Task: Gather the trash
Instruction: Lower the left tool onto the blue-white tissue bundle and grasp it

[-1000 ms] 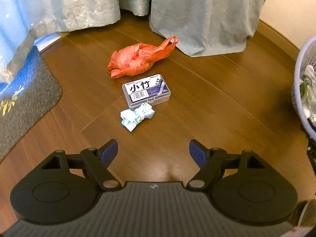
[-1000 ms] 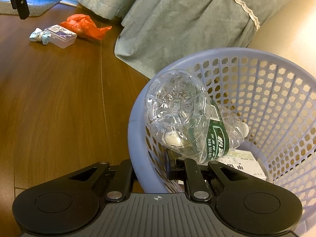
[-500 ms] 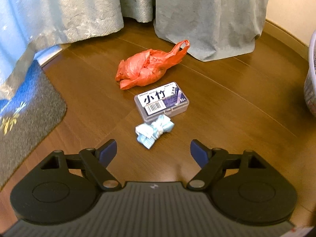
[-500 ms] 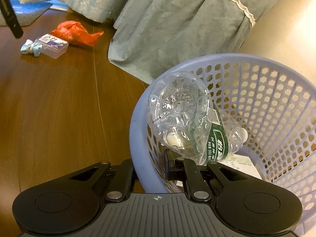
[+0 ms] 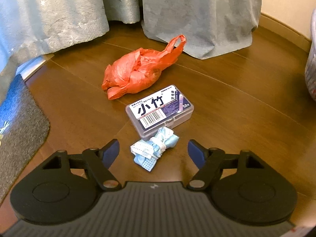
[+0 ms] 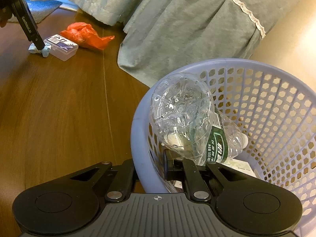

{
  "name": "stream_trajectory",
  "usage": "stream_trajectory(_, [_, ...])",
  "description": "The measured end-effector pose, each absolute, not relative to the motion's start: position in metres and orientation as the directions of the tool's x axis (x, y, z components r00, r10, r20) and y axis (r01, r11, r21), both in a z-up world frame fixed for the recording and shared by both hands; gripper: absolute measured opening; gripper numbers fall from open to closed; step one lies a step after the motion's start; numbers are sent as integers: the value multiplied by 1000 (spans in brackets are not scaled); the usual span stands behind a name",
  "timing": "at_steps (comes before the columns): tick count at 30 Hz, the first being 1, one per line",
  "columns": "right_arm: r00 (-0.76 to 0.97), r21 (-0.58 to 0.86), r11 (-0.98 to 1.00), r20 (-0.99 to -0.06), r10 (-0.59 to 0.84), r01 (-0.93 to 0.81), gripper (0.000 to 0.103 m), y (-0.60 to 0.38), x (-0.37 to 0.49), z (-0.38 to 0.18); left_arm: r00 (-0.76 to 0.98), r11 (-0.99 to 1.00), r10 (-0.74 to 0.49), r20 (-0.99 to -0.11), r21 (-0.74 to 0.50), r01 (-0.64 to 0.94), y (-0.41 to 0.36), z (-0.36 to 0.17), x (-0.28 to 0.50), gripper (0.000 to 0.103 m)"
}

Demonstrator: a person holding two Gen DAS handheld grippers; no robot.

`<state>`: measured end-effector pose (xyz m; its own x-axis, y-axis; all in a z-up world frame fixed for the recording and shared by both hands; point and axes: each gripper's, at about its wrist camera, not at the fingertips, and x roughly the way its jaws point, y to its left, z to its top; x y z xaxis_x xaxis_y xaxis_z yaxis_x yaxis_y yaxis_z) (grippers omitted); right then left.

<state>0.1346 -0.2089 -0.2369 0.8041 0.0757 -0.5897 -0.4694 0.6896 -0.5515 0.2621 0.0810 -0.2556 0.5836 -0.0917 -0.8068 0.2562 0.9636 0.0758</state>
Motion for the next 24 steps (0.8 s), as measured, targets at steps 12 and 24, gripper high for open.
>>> stream_trajectory(12, [804,-557,684,-590,74,-471,6,-210,130,-239,540,960,-78,-838,83,266,85,-273,266,42])
stream_trajectory(24, [806,-549,693,-586,79,-467,6,-209,130,-238,538,961,-69,-840,90,263,84,-268,265,49])
